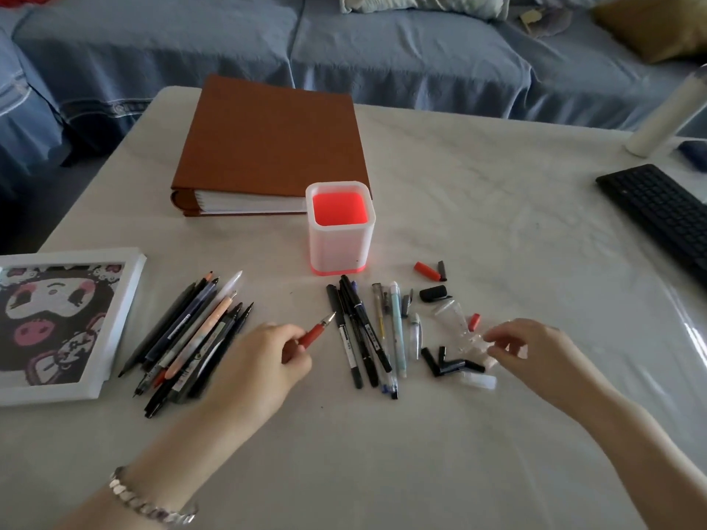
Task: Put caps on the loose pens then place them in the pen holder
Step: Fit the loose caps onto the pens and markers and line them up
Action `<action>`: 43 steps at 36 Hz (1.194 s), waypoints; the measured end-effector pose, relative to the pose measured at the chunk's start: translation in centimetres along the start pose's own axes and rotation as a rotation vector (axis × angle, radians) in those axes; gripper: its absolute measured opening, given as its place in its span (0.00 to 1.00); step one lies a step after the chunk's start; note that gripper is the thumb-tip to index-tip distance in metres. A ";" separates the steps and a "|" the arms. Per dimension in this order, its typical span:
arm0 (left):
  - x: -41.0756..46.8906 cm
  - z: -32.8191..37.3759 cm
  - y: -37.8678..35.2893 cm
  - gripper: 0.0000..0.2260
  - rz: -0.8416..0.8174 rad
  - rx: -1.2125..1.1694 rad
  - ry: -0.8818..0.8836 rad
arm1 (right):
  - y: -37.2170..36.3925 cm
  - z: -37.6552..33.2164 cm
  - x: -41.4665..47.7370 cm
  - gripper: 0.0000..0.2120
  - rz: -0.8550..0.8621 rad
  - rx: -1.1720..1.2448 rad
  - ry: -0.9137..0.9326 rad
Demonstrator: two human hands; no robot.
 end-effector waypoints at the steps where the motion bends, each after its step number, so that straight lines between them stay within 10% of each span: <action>1: 0.0 0.5 -0.1 0.05 0.008 -0.003 -0.019 | 0.5 0.8 -0.1 0.06 0.024 -0.015 -0.014; 21: -1.0 4.8 -0.1 0.08 -0.041 -0.121 -0.178 | 2.0 1.4 3.2 0.05 0.122 -0.236 0.011; 33: -1.7 6.0 0.9 0.09 -0.084 -0.369 -0.137 | 1.2 -7.4 -1.9 0.08 0.258 1.083 0.067; 43: -2.4 6.3 1.7 0.12 -0.068 -0.378 -0.178 | -2.8 -8.5 -2.4 0.06 0.094 1.302 -0.093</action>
Point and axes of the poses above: each hand's wrist, its own x-axis towards the middle knuckle, its own y-axis out of the back of the hand, z = x × y, the point moved 10 cm from there along x, towards the middle knuckle, and after that the axes turned 13 degrees about x, right-handed, at the moved point
